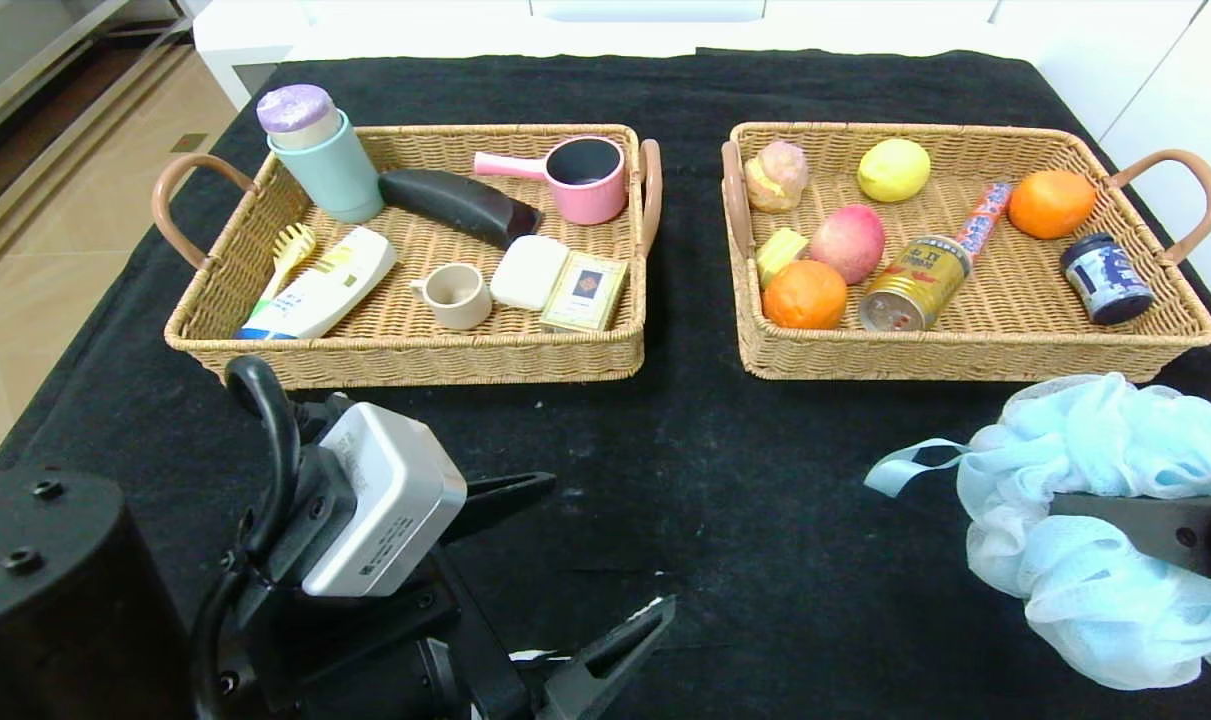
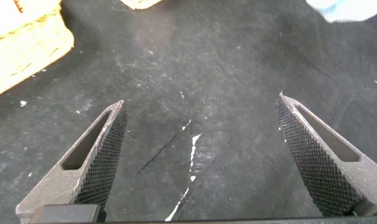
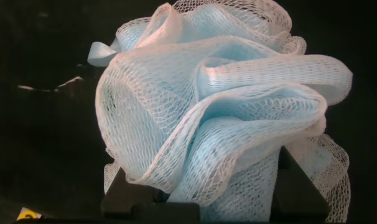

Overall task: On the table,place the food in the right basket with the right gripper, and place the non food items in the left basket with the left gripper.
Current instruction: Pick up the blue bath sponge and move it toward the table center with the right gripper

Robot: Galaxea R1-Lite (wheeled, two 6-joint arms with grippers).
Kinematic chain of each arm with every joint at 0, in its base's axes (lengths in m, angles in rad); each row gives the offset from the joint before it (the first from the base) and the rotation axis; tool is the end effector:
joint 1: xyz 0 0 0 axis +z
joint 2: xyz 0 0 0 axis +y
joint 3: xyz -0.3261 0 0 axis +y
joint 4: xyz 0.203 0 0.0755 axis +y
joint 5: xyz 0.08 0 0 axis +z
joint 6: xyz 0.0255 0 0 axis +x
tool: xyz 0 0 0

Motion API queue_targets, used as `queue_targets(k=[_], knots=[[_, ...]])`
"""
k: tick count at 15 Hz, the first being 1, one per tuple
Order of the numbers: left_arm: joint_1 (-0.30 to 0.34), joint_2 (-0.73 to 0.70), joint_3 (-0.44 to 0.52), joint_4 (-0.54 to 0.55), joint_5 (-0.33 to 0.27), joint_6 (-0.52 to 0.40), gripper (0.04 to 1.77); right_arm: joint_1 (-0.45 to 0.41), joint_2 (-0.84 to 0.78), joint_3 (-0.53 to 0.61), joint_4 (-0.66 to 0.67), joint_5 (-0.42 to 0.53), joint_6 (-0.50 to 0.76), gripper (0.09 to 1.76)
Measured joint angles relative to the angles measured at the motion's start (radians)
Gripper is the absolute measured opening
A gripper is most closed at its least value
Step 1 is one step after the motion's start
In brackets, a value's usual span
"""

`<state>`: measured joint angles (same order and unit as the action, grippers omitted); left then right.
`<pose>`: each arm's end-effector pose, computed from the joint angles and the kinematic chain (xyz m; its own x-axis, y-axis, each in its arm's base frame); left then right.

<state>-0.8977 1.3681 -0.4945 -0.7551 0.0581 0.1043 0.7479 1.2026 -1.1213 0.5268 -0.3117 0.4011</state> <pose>0.1429 -0.1768 0.1998 0.6634 -0.7389 -0.1180 0.7483 0.6542 0.1102 0.1348 0.1144 0.3034 0.7813 0.3065 -0.5438 -0.2625 0.9517 0.1591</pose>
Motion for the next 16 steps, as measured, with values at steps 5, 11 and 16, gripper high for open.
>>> queue_targets(k=[5, 11, 16], knots=[[0.039, -0.029, -0.025, 0.012, 0.015, 0.001, 1.72, 0.107, 0.117, -0.041, -0.144, -0.001, 0.014, 0.74], [0.172, -0.133, -0.125, 0.217, 0.033, 0.011, 1.72, 0.174, 0.295, -0.100, -0.387, 0.002, 0.013, 0.73], [0.281, -0.231, -0.215, 0.359, 0.032, 0.013, 1.72, 0.225, 0.446, -0.156, -0.572, 0.002, 0.015, 0.73]])
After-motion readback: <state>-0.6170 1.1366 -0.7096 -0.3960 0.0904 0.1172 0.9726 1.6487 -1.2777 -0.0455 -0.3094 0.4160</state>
